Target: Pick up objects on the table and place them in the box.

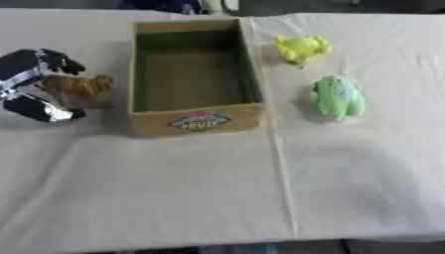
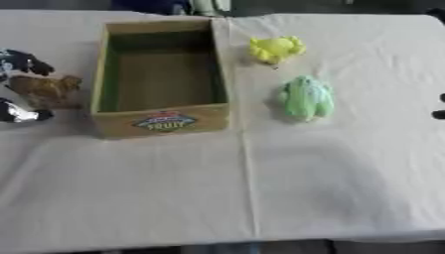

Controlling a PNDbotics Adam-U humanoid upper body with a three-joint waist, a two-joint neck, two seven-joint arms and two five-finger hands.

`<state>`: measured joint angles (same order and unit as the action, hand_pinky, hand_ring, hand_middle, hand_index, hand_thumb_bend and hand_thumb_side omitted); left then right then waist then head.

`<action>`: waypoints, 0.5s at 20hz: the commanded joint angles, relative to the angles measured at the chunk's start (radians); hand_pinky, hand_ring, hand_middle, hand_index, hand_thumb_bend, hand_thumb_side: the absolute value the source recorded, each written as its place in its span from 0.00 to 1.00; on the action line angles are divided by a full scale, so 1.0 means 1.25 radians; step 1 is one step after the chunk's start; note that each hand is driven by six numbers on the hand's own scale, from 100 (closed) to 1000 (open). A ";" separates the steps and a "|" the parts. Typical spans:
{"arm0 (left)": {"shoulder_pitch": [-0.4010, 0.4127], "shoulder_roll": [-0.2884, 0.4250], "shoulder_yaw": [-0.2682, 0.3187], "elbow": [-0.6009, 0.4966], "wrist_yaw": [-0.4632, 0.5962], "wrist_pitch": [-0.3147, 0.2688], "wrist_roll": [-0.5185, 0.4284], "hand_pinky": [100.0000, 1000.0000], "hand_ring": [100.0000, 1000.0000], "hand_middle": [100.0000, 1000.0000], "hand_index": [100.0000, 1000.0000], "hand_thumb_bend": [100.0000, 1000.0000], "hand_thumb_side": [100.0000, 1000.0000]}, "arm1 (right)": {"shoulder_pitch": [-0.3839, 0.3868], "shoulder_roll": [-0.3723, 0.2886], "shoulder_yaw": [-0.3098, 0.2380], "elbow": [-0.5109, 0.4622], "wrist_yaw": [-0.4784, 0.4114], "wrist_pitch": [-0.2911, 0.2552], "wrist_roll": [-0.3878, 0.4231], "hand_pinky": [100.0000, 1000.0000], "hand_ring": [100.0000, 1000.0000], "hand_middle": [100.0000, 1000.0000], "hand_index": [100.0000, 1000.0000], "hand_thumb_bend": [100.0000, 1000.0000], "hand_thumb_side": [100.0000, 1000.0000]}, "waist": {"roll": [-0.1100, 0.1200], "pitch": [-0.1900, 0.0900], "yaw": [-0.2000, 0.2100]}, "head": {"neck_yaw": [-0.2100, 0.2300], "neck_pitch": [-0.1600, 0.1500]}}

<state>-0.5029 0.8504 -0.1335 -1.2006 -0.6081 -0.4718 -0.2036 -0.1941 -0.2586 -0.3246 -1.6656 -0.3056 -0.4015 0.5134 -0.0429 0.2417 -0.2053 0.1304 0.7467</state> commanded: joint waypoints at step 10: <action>-0.015 -0.009 -0.014 -0.018 -0.034 0.011 -0.008 0.64 0.54 0.47 0.73 0.27 0.35 | -0.008 -0.012 -0.001 -0.005 0.001 -0.001 0.003 0.67 0.79 0.59 0.68 0.00 0.16 | 0.000 -0.010 -0.001 | 0.001 -0.006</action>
<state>-0.5080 0.8193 -0.1515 -1.2080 -0.6444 -0.4620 -0.2117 -0.1941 -0.2580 -0.3223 -1.6653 -0.3056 -0.4006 0.5150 -0.0451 0.2422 -0.2056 0.1306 0.7463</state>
